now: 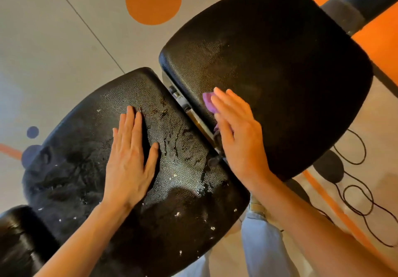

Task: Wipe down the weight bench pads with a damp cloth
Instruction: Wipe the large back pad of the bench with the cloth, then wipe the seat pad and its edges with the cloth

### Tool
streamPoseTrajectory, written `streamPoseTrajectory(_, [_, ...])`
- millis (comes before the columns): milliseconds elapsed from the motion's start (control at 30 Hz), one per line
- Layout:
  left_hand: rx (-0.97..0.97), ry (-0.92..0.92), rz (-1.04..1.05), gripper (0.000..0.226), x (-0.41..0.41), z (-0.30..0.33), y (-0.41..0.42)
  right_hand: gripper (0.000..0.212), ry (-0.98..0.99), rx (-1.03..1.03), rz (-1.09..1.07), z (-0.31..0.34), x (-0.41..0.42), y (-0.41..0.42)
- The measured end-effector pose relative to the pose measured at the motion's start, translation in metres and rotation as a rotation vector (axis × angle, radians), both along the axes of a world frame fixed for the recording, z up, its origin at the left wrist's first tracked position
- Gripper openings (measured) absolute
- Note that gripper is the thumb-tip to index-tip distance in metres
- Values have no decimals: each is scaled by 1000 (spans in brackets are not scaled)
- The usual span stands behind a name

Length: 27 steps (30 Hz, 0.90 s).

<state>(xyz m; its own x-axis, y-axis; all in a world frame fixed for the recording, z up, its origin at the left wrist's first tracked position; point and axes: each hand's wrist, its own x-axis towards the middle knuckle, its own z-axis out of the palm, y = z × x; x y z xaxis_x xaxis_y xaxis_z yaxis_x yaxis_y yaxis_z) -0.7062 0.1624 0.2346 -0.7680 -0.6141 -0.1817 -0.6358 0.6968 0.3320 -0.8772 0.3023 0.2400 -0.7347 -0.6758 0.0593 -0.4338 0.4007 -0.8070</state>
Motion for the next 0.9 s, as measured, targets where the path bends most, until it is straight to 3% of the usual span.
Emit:
streamPoseTrajectory(300, [-44,-21,27,81,7,-8,-13,40,-123,104,-37,-15,72,5])
streamPoseTrajectory(533, [-49,-44,0,81,6,-11,-15,35,-74,141,-49,-19,19,-174])
streamPoseTrajectory(600, [-44,-45,-3,81,6,-12,-16,35,-73,157,-52,-21,17,-185])
streamPoseTrajectory(700, [-31,-36,-8,82,6,-12,-16,41,-93,186,-43,-16,38,-115])
streamPoseTrajectory(900, [-16,-15,-6,82,6,-12,-16,37,-192,469,-184,5,84,52])
